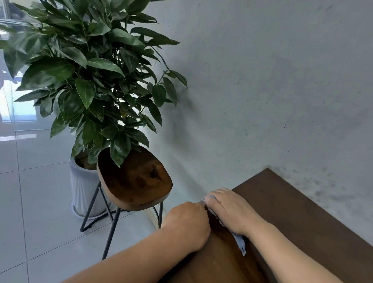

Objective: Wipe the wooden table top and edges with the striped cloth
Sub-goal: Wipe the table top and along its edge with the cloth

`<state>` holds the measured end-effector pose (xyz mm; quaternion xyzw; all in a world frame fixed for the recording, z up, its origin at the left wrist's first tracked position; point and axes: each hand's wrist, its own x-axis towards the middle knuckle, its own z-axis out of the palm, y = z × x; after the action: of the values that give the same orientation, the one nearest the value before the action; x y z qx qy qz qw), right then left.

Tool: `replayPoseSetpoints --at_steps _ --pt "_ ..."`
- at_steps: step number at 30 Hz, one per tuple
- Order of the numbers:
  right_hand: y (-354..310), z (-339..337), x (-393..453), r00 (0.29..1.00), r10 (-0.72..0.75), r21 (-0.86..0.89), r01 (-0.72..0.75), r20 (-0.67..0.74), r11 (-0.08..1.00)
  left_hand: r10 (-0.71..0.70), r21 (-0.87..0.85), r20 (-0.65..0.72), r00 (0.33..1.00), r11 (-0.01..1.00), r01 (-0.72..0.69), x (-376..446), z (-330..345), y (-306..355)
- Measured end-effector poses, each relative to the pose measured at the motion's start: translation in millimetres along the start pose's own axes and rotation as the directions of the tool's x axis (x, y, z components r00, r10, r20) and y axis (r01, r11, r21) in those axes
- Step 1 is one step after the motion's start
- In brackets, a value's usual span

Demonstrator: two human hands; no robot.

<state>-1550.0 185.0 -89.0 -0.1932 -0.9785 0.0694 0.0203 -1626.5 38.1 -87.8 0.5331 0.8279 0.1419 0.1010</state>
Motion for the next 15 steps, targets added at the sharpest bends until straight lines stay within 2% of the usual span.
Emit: replayPoseSetpoints --at_steps 7,15 --pt "8 -10 7 0.993 0.119 0.015 -0.119 0.000 0.993 -0.036 -0.047 -0.012 0.999 0.998 0.035 5 10 -1" --pt "5 2 -2 1.000 0.000 0.008 0.000 0.006 1.000 0.076 0.035 0.023 0.997 0.996 -0.077 14 1 6"
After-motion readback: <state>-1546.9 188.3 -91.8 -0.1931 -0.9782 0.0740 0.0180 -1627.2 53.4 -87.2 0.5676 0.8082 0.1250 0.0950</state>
